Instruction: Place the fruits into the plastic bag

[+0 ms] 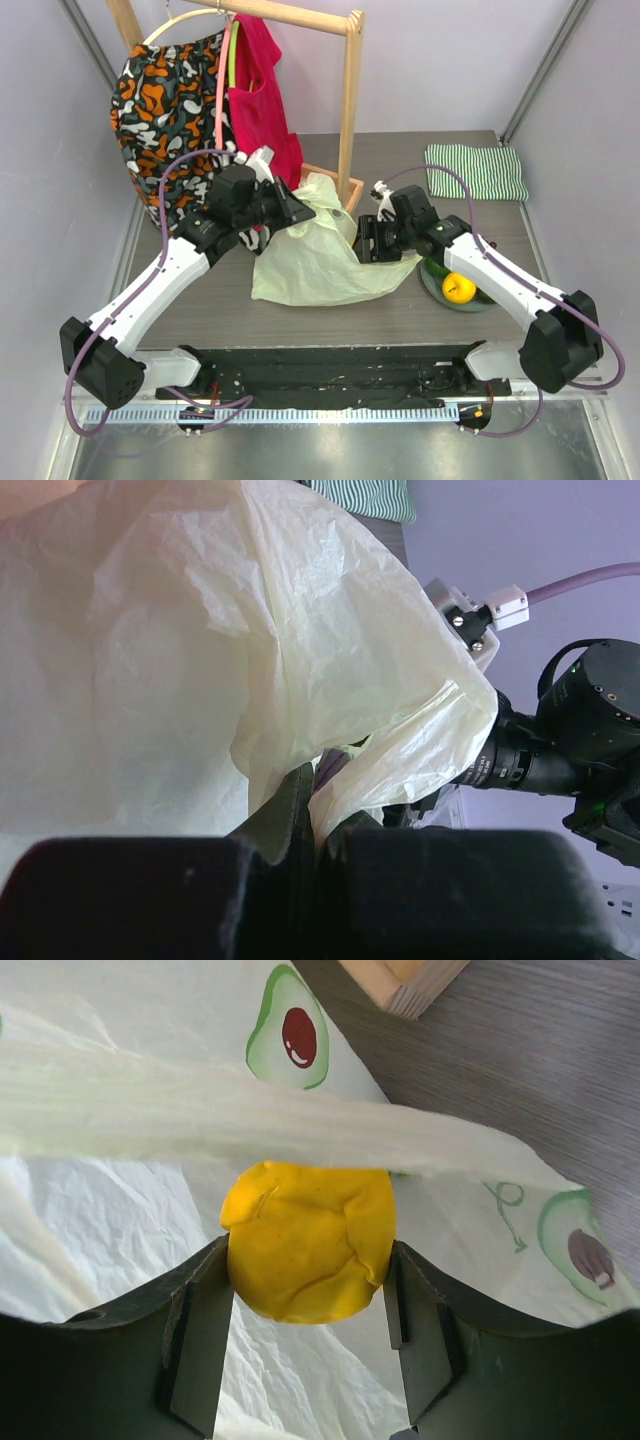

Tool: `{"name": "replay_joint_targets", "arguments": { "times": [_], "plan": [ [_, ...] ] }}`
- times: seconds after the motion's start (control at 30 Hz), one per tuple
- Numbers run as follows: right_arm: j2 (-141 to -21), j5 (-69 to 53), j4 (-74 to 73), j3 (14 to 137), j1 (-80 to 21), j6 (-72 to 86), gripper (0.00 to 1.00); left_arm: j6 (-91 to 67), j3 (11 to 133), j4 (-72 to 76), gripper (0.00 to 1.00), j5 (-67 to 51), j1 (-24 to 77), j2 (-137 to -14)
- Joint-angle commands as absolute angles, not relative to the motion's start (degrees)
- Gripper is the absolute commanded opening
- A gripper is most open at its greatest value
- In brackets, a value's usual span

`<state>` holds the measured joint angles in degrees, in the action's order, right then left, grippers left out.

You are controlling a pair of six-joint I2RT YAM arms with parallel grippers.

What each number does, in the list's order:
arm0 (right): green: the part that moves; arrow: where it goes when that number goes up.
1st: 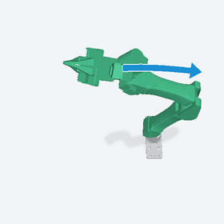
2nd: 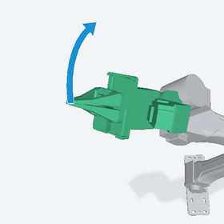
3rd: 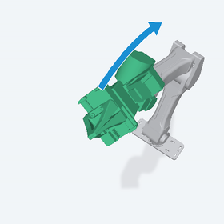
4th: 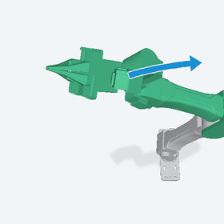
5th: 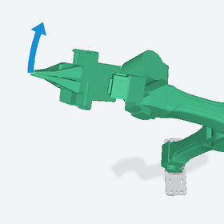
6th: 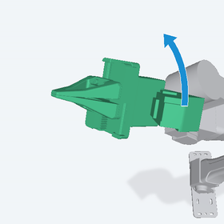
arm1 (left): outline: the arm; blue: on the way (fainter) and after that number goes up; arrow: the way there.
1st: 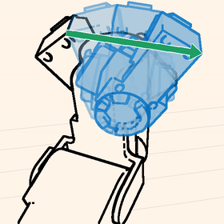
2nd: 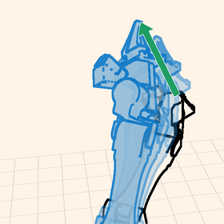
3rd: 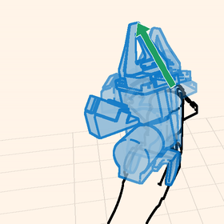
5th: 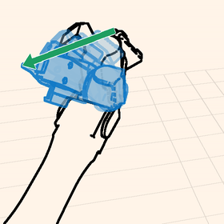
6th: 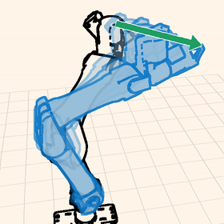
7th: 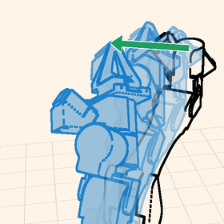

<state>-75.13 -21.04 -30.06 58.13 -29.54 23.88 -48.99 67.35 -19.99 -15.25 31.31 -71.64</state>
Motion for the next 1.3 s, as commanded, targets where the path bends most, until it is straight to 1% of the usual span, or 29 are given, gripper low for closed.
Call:
{"name": "replay_joint_targets", "arguments": {
  "times": [0.0, 0.2, 0.37, 0.5, 0.67, 0.83, 0.93, 0.97, 1.07, 1.1, 1.13, 1.27],
  "plan": [
    [-76.6, -20.4, -30.4, 62.8, -31.0, 22.0, 0.22, -48.4, 70.0, -18.4, 0.0, -16.1, 31.1, -72.2],
    [-79.3, -21.6, -29.0, 66.2, -35.0, 21.8, 0.25, -48.4, 70.3, -18.6, 0.0, -15.9, 31.1, -72.5],
    [-81.6, -22.0, -23.5, 66.2, -38.1, 22.8, 0.26, -49.0, 70.5, -18.2, 0.0, -16.5, 31.1, -73.3],
    [-86.9, -20.5, -20.7, 66.0, -40.4, 22.9, 0.26, -49.3, 70.7, -17.7, 0.0, -16.7, 31.0, -73.4],
    [-90.8, -20.6, -19.6, 68.4, -41.4, 22.4, 0.27, -49.3, 70.6, -17.8, 0.0, -16.7, 31.1, -73.1],
    [-91.9, -20.3, -16.9, 68.4, -41.7, 23.8, 0.33, -49.3, 70.1, -17.8, 0.0, -16.2, 31.1, -72.4],
    [-91.9, -19.9, -16.7, 68.0, -41.7, 23.8, 0.47, -49.2, 70.1, -17.8, 0.0, -15.8, 31.1, -72.3],
    [-91.7, -19.8, -16.7, 67.9, -41.6, 23.8, 0.59, -49.2, 70.1, -17.9, 0.0, -15.7, 31.0, -72.4],
    [-91.1, -19.5, -16.3, 67.2, -41.7, 23.7, 0.73, -49.2, 70.1, -17.8, 0.0, -15.9, 31.1, -72.4],
    [-90.7, -19.4, -16.2, 66.9, -41.6, 23.6, 0.75, -49.2, 70.1, -17.9, 0.0, -15.9, 31.1, -72.6],
    [-90.4, -19.3, -16.2, 66.6, -41.6, 23.5, 0.79, -49.2, 70.2, -17.9, 0.0, -16.0, 31.0, -72.7],
    [-89.3, -19.2, -15.8, 65.8, -41.7, 23.2, 0.84, -49.1, 70.6, -17.9, 0.0, -16.3, 31.1, -72.9]
  ]
}}
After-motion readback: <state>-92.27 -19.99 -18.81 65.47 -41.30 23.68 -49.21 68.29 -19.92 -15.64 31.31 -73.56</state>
